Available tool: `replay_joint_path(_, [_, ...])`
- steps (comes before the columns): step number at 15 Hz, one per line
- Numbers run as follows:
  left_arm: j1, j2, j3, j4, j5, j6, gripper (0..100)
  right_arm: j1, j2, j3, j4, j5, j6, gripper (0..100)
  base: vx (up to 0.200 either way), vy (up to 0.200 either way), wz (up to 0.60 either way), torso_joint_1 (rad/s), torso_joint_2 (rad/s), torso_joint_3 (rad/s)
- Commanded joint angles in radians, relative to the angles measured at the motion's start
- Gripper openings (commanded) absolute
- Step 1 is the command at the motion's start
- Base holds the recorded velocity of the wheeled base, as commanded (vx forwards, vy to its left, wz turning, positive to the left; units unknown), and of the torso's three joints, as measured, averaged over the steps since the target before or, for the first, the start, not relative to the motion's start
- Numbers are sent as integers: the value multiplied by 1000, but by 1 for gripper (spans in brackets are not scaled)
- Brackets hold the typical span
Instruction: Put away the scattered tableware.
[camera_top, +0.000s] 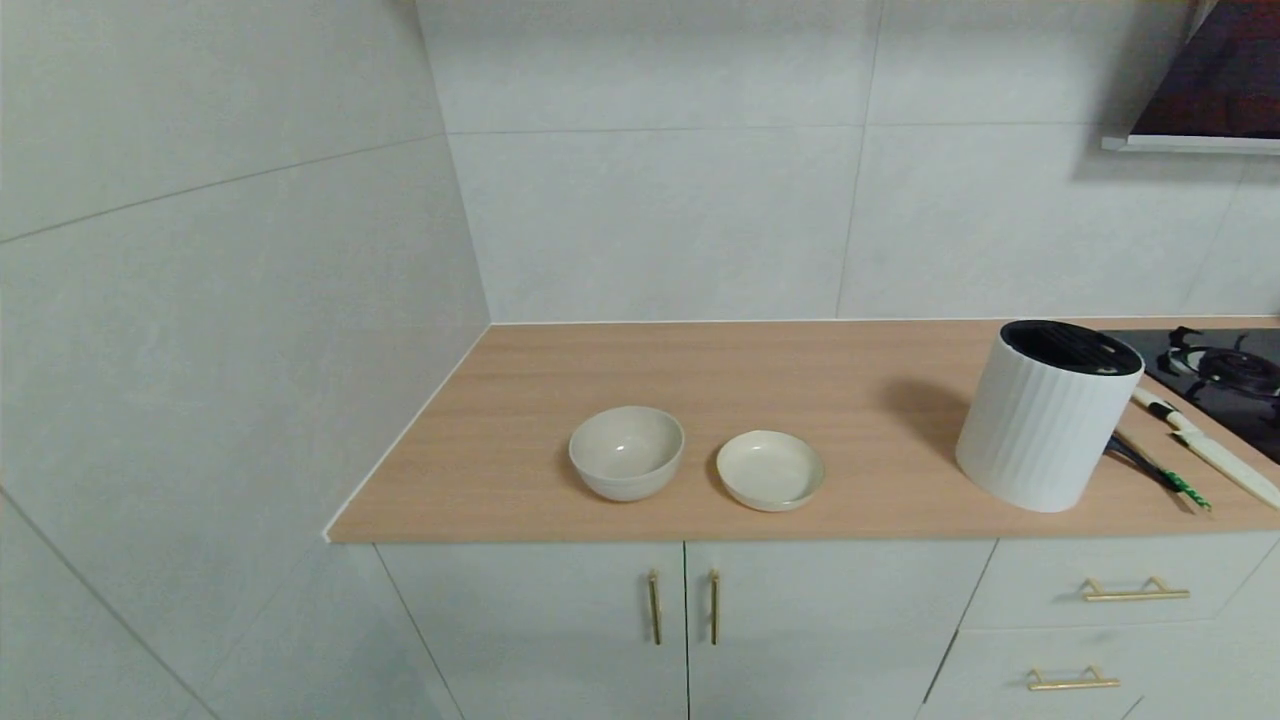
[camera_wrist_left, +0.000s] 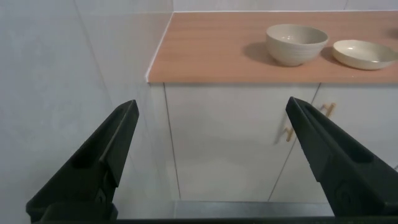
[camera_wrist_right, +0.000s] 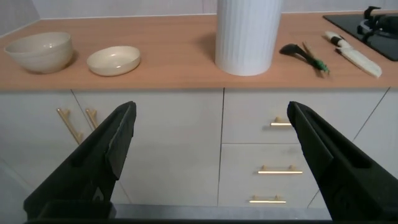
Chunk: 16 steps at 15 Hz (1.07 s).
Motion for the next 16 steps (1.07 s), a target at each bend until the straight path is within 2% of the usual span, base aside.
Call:
replay_joint_path(1, [1, 0, 0, 0, 0, 0, 100, 1, 0, 0, 0, 0, 0, 100, 0, 0, 0, 0, 0, 0])
replay_joint_path(13, [1, 0, 0, 0, 0, 2, 100, 1, 0, 0, 0, 0, 0, 100, 0, 0, 0, 0, 0, 0])
replay_joint_path(16, [1, 0, 0, 0, 0, 2, 100, 1, 0, 0, 0, 0, 0, 100, 0, 0, 0, -181, 400, 217])
